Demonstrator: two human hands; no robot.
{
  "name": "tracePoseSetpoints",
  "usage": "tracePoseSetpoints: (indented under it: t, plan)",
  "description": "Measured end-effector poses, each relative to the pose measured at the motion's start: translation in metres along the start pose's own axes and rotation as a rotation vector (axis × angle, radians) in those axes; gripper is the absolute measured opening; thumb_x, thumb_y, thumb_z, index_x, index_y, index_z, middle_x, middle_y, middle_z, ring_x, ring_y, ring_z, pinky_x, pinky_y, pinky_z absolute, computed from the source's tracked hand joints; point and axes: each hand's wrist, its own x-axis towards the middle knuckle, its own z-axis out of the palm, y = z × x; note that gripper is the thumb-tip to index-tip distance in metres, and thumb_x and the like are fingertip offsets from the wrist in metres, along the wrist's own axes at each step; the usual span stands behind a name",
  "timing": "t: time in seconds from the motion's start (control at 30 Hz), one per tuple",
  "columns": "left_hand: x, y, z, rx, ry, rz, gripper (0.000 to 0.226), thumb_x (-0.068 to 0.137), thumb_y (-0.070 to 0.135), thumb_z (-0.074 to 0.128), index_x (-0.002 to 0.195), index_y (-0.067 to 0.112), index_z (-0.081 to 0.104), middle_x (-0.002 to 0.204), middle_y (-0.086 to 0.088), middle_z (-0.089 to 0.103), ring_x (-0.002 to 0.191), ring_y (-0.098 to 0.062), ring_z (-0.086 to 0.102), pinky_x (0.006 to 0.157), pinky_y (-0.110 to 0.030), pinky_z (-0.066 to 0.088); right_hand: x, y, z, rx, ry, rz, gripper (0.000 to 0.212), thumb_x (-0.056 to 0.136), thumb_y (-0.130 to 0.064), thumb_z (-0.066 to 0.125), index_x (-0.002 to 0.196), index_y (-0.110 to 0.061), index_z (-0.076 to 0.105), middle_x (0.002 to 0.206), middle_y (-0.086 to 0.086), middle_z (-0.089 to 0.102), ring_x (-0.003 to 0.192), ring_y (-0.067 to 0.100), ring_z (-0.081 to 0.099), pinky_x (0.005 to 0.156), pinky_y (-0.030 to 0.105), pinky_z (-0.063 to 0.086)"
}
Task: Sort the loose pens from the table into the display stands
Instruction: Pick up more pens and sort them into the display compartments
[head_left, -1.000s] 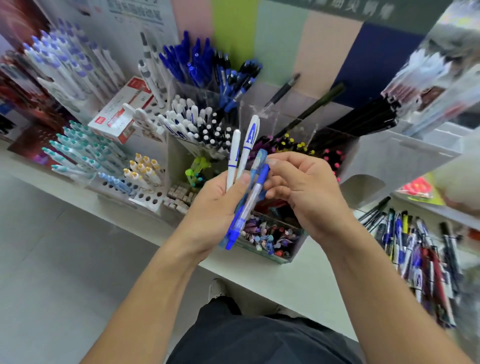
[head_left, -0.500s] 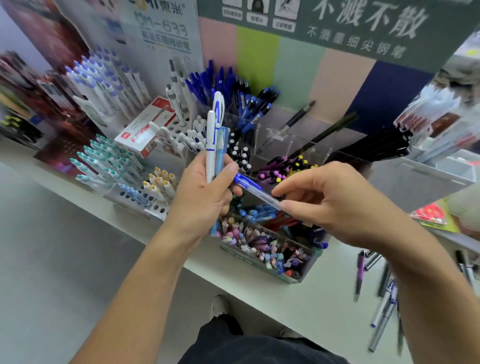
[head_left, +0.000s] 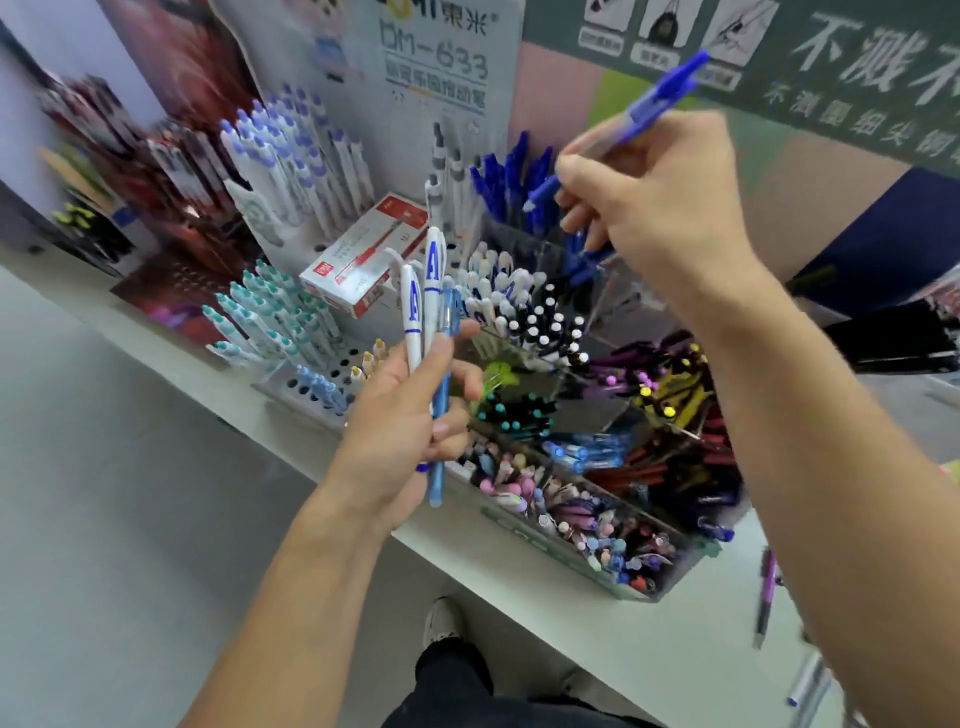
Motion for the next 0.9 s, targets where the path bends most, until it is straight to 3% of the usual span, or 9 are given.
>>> tracePoseSetpoints:
  t: [0.13,0.3,0.37,0.47,0.57,0.67,0.8,0.9]
  plan:
    - [0.003,0.000,-0.005,-0.013,-0.008,-0.008,0.029,0.105,0.027,0.046,0.124,0.012,0.061,0.069,-0.001,0.054,0.043,-0.004,0.027,0.035,-0.013,0.023,0.034,0.005,0.028,-0.300,0.003,-0.093,0.014,0.079,-0.019,0.071,0.076,-0.006,0.076,0.068,0.007,0.073,0.056,0.003,0.059,0.061,0.037,0.057]
    - [0.006,0.006,-0.009,0.010,-0.037,-0.005,0.029,0.104,0.025,0.049,0.125,0.011,0.063,0.071,-0.001,0.056,0.044,-0.004,0.029,0.036,-0.013,0.024,0.054,0.003,0.028,-0.557,-0.148,0.017,0.011,0.072,-0.012,0.073,0.079,-0.004,0.076,0.081,0.016,0.075,0.077,0.029,0.072,0.070,0.045,0.060]
    - [0.007,0.008,-0.008,0.010,-0.054,0.005,0.029,0.101,0.024,0.053,0.124,0.011,0.063,0.074,-0.004,0.060,0.044,-0.005,0.031,0.035,-0.013,0.025,0.057,-0.003,0.025,-0.580,-0.187,0.033,0.009,0.074,-0.012,0.075,0.080,-0.005,0.074,0.081,0.014,0.074,0.077,0.027,0.072,0.071,0.042,0.061]
    - [0.008,0.009,-0.007,0.011,-0.055,0.016,0.023,0.094,0.023,0.060,0.115,0.014,0.061,0.078,-0.008,0.066,0.044,-0.007,0.035,0.035,-0.014,0.027,0.053,-0.015,0.023,-0.471,-0.120,0.001,0.017,0.088,-0.023,0.074,0.082,-0.007,0.074,0.075,0.006,0.072,0.059,0.009,0.067,0.058,0.025,0.058]
    - [0.009,0.007,-0.004,0.056,-0.024,0.030,0.020,0.091,0.023,0.062,0.110,0.018,0.059,0.077,-0.009,0.068,0.044,-0.008,0.037,0.035,-0.015,0.029,0.052,-0.018,0.021,-0.524,-0.045,-0.063,0.023,0.086,-0.024,0.075,0.080,-0.002,0.074,0.078,0.014,0.073,0.064,0.017,0.066,0.067,0.037,0.060]
    - [0.010,0.003,-0.003,0.114,0.004,0.056,0.017,0.097,0.020,0.059,0.114,0.020,0.059,0.073,-0.005,0.066,0.044,-0.009,0.036,0.036,-0.015,0.029,0.054,-0.023,0.015,-0.589,-0.141,-0.018,0.025,0.087,-0.025,0.077,0.083,0.000,0.074,0.078,0.014,0.072,0.062,0.019,0.063,0.066,0.038,0.061]
    - [0.009,-0.003,-0.003,0.159,0.013,0.069,0.015,0.103,0.021,0.051,0.114,0.024,0.060,0.073,-0.002,0.064,0.047,-0.009,0.034,0.039,-0.016,0.028,0.051,-0.032,0.000,-0.652,-0.283,-0.010,0.013,0.094,-0.022,0.071,0.086,-0.012,0.074,0.071,0.003,0.069,0.055,0.009,0.063,0.050,0.019,0.049]
    - [0.007,-0.006,-0.005,0.164,0.011,0.079,0.017,0.104,0.020,0.048,0.116,0.025,0.060,0.076,-0.002,0.063,0.049,-0.008,0.035,0.040,-0.015,0.028,0.050,-0.033,-0.003,-0.668,-0.352,-0.010,0.012,0.095,-0.018,0.069,0.083,-0.019,0.070,0.067,-0.002,0.066,0.053,0.006,0.061,0.049,0.015,0.045]
